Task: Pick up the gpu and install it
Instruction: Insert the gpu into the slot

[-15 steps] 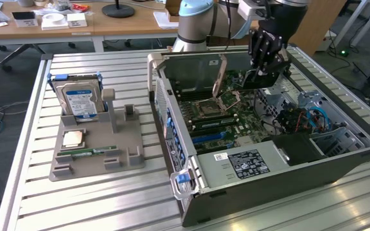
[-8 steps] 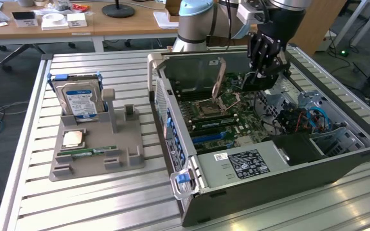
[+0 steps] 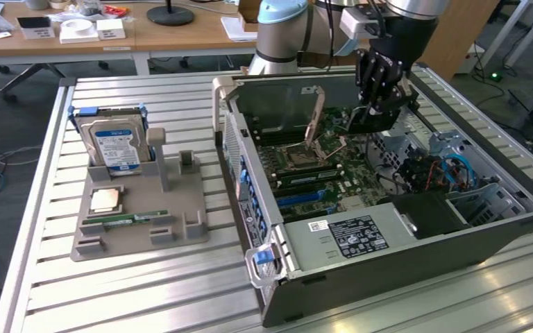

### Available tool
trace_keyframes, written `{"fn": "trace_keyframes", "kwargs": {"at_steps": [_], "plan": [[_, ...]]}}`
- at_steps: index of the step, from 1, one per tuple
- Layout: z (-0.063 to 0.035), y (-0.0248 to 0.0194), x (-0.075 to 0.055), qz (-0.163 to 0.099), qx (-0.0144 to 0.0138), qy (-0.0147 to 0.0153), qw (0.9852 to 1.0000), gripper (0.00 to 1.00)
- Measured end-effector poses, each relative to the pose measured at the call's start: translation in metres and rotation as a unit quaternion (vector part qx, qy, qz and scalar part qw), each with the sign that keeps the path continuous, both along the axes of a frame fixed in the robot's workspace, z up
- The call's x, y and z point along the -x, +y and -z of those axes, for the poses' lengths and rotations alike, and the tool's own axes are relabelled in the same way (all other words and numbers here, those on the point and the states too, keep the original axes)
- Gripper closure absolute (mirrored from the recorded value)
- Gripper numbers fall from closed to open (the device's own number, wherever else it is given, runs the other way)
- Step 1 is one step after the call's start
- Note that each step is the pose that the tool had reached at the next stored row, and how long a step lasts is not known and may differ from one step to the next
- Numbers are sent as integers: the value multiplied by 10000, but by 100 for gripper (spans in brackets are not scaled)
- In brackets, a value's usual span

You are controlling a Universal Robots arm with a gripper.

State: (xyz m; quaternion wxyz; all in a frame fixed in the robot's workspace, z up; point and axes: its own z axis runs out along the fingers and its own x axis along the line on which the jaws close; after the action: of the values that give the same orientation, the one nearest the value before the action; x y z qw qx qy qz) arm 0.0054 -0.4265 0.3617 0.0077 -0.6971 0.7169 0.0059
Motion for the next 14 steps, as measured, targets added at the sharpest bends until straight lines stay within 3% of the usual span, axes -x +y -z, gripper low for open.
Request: {"fn": "trace_keyframes", "kwargs": {"at_steps": [14], "plan": [[55,0,1,0,-1,-8,10000,74]]}}
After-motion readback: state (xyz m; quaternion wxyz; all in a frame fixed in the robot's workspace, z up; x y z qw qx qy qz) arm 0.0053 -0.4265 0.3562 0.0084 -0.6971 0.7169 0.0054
